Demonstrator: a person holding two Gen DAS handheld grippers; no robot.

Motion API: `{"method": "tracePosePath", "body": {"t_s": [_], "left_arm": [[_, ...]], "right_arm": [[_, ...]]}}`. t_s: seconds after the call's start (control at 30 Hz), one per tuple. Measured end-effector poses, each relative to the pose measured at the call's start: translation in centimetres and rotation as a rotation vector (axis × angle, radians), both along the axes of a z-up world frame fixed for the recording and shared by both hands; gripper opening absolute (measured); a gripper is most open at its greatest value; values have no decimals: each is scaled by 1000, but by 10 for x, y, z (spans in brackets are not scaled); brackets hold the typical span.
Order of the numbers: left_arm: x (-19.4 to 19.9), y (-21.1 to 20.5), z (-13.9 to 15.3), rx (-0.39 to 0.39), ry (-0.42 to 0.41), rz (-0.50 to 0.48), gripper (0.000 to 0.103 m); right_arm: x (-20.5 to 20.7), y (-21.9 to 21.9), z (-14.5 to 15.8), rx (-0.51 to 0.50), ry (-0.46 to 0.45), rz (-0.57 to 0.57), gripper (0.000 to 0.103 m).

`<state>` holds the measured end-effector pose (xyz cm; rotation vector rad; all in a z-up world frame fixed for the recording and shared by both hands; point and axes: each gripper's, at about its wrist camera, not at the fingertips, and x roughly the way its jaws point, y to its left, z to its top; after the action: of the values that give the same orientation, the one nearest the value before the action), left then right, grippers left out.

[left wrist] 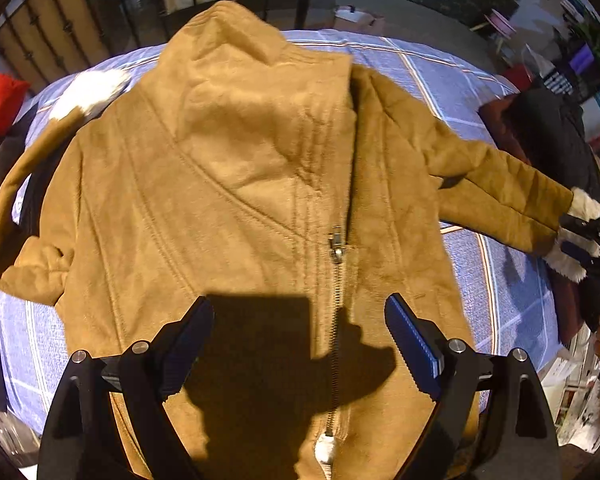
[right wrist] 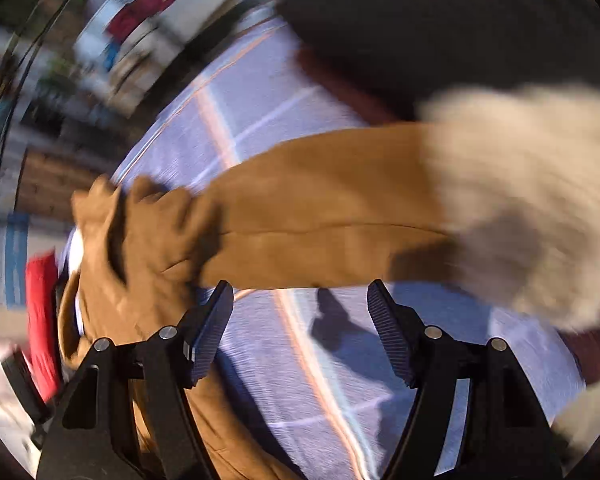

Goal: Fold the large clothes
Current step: 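Grasp the fleece sleeve cuff with the right tool and lift it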

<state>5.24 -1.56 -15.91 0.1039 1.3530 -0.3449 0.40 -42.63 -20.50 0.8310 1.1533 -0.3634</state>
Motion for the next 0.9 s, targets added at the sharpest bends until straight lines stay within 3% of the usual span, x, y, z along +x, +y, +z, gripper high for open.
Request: {"method": "tracePosePath", "body": {"t_s": [0.1, 0.17, 0.23, 0.3, 0.4, 0.47, 0.53, 0.6, 0.7, 0.83, 0.9], "left_arm": [[-6, -11, 5, -5, -14, -38, 85], [-11, -17, 6, -4, -15, -60, 85], [-15, -21, 6, -1, -14, -77, 85], [-19, -23, 6, -1, -16, -85, 85], [-26, -24, 9, 0, -19, -92, 85], [-31, -23, 11, 5, -25, -96, 85], [-33, -20, 11, 11, -27, -91, 85], [-35, -15, 12, 13, -26, -78, 85], [-35, -7, 11, 9, -17, -51, 85], [-30, -4, 12, 7, -18, -43, 85], [-24, -8, 16, -4, -35, -53, 85]], "right_arm": [[-40, -25, 22, -104, -34, -115, 70], [-47, -28, 43, -207, -59, -82, 70], [-45, -30, 63, -377, -62, -30, 70], [-39, -39, 67, -485, -55, -5, 70], [-23, -52, 44, -382, 0, 40, 69], [-13, -41, 37, -400, 9, 97, 67], [-7, -33, 31, -443, 67, 121, 31], [-9, -30, 38, -415, 39, 111, 18], [-23, -37, 62, -267, -77, 100, 9], [-37, -47, 148, -347, -247, 78, 8], [-38, -63, 177, -346, -290, 54, 7]]}}
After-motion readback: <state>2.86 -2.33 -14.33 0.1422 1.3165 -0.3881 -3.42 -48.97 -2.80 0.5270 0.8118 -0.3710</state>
